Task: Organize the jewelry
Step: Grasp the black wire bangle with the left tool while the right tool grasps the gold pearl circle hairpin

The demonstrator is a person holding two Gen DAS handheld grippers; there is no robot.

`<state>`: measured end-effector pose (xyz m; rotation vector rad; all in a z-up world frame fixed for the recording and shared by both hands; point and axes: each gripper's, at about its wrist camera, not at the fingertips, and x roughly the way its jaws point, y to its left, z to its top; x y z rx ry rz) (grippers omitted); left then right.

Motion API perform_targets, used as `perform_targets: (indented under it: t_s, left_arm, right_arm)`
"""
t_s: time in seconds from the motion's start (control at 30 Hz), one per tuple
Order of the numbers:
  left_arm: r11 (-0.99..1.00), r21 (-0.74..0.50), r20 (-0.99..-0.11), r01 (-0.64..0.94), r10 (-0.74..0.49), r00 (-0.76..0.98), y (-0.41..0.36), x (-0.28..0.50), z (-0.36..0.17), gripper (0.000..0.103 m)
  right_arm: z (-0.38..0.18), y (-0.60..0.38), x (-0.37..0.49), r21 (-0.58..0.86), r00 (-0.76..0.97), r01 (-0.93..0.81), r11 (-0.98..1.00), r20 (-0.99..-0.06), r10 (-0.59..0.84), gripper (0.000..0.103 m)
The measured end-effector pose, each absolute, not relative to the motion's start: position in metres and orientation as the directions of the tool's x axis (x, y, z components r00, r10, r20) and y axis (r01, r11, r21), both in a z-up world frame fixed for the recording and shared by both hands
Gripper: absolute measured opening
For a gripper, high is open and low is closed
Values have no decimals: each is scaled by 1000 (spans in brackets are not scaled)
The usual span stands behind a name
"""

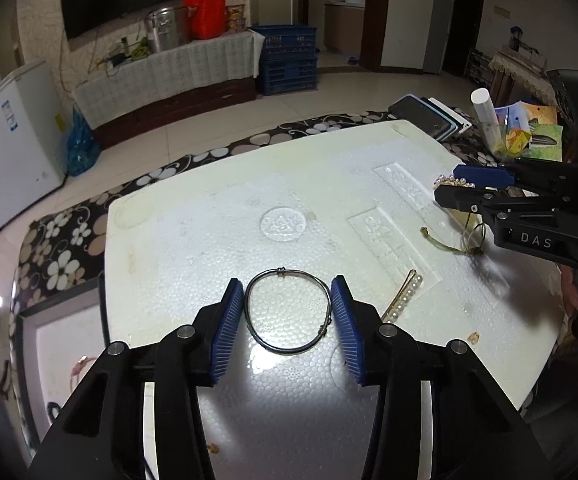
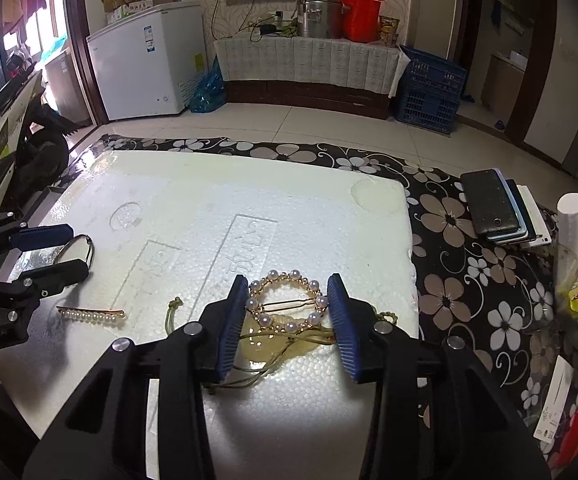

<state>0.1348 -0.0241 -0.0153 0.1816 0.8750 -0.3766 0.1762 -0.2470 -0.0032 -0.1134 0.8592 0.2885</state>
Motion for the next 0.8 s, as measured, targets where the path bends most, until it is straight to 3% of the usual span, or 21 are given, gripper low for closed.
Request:
perform_targets:
  t_s: [0.8]
  left_arm:
    - [943, -12, -738, 332, -232, 634, 19, 119, 11, 47]
  right_arm:
    - [36, -205, 154, 52, 659, -398, 916, -678, 325, 41]
